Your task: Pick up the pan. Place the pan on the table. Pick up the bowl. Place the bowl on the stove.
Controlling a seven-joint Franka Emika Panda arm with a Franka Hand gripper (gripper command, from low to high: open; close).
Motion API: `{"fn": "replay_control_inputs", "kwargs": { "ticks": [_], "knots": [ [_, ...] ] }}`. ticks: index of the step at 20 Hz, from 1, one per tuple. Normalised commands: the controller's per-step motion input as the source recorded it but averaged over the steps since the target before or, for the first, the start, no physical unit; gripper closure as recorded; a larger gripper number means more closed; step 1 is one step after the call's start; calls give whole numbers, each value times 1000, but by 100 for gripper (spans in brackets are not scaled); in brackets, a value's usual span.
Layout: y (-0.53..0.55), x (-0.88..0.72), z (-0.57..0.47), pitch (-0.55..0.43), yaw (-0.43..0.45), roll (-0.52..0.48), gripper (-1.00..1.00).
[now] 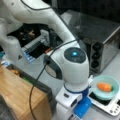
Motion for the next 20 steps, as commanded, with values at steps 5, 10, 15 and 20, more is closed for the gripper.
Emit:
{"fn": "replay_control_inputs", "kwargs": {
  "ticks": [5,10,15,20],
  "knots": [
    [81,-327,-48,-47,64,-263,-100],
    [12,-193,-29,-75,55,-213,-100],
    [20,-140,381,18,30,-197,-100],
    [128,20,467,84,-17,-210,-100]
  ]
}}
